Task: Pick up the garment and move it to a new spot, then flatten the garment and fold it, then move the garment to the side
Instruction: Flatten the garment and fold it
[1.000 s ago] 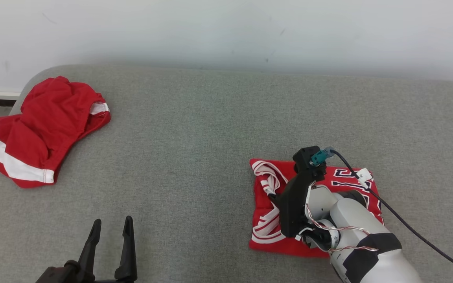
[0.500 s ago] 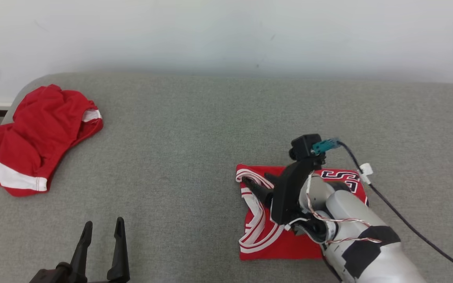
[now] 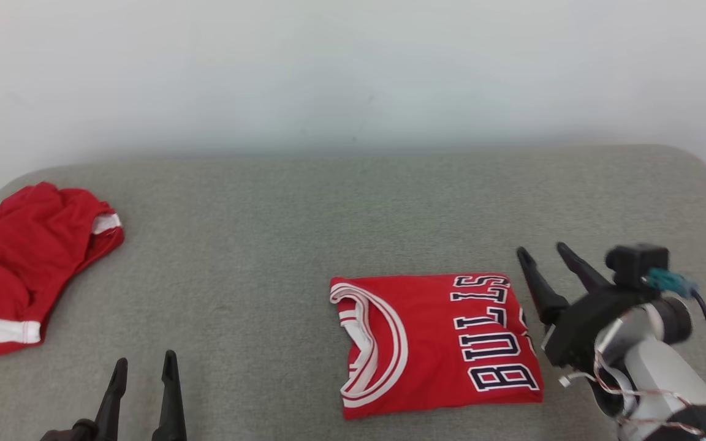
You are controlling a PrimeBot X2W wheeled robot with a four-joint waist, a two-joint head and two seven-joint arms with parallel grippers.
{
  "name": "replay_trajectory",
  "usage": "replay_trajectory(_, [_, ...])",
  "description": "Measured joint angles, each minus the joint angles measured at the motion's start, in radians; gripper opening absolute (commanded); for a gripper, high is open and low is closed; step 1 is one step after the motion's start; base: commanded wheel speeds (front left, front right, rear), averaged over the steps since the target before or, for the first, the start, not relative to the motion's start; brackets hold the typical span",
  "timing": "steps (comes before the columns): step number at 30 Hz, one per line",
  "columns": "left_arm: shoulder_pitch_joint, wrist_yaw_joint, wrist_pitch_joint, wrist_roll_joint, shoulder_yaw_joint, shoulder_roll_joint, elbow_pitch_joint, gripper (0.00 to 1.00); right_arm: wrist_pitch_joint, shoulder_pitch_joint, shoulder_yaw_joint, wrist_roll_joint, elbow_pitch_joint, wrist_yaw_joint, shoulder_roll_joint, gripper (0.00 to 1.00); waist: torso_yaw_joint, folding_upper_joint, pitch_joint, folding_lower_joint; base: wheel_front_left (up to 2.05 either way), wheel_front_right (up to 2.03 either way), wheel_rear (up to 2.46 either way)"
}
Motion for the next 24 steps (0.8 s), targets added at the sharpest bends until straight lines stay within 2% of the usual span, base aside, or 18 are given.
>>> replay_trajectory(4, [0.001,0.000,0.000,-0.004,0.013,0.000,0.005,1.00,-0.089,0.083,-0.060,-0.047,-0.044,0.000,-0.018,1.00,-0.033,0.0000,-0.017,-0.0001,0.00,0.00,0.00])
replay_trajectory(12, [0.018,0.003,0.000,-0.008,0.029,0.000,0.026,1.00,-0.200,0.225,-0.134,-0.138,-0.107,0.000,-0.036,1.00,-0.096,0.0000,-0.053,0.0000,0.00,0.00,0.00])
replay_trajectory(24, [0.037,-0.018,0.000,0.008,0.060,0.000,0.065,1.00,-0.247,0.313,-0.166,-0.171,-0.143,0.000,-0.015,1.00,-0.123,0.0000,-0.081,0.0000,0.00,0.00,0.00])
